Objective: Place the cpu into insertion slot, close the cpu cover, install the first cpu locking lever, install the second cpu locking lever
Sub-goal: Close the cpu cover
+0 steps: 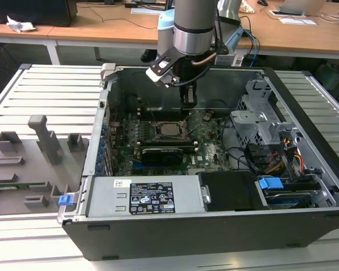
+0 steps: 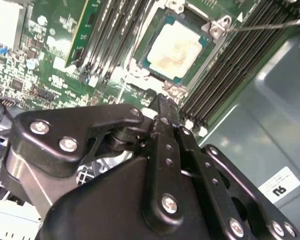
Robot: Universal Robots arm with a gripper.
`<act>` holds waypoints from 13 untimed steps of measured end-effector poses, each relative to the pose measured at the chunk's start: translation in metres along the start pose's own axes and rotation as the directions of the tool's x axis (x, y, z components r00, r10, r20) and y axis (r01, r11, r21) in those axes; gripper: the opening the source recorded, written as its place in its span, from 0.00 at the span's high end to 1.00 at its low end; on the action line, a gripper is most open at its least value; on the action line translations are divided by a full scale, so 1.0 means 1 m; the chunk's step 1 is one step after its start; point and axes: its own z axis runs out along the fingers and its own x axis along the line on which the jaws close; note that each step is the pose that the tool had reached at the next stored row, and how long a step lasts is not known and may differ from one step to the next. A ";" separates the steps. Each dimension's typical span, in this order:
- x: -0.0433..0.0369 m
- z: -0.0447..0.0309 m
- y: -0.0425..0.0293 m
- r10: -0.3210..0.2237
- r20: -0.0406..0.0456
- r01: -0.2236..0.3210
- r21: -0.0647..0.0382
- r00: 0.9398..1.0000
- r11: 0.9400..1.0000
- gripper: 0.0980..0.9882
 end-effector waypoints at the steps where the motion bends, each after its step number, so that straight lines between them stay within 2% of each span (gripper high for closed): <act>1: 0.0000 0.0000 0.0010 0.000 0.000 0.000 0.001 1.000 1.000 0.99; 3: 0.0000 0.0000 0.0016 0.000 0.000 0.000 0.002 1.000 1.000 0.99; 7: 0.0002 -0.0048 0.0022 0.000 0.000 0.000 0.003 1.000 1.000 0.99; 9: 0.0002 -0.0048 0.0053 0.000 0.000 0.000 0.004 1.000 1.000 0.99; 13: 0.0005 -0.0041 0.0224 0.000 0.000 0.000 0.009 1.000 1.000 0.99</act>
